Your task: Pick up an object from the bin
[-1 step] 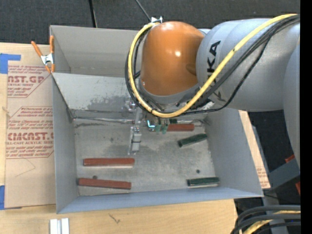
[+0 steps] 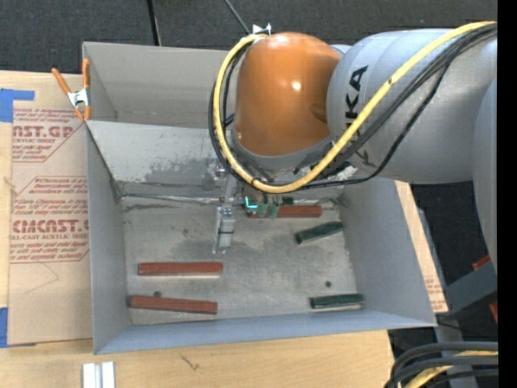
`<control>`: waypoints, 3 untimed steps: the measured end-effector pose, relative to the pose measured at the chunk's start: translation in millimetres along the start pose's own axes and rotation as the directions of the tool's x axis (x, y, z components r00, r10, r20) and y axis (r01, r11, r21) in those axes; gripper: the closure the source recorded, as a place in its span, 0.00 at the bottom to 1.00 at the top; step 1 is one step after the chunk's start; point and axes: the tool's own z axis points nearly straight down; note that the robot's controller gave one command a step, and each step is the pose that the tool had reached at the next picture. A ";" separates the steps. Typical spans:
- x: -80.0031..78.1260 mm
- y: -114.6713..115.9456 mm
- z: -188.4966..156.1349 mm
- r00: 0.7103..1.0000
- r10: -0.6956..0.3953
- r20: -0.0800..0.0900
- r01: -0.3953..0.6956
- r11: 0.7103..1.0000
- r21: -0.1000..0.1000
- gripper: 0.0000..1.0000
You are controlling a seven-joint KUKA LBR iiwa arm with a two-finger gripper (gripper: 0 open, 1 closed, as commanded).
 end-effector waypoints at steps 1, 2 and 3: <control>7.7 -1.2 26.5 0.996 -0.084 0.006 0.084 0.996 0.000 0.00; 17.6 3.6 85.1 0.989 -0.146 0.004 0.146 0.989 0.000 0.00; 18.1 15.9 172.0 0.980 -0.198 -0.002 0.198 0.980 -0.001 1.00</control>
Offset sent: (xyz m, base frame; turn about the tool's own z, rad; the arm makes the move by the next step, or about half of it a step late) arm -0.0245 0.0068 -0.1147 -0.1706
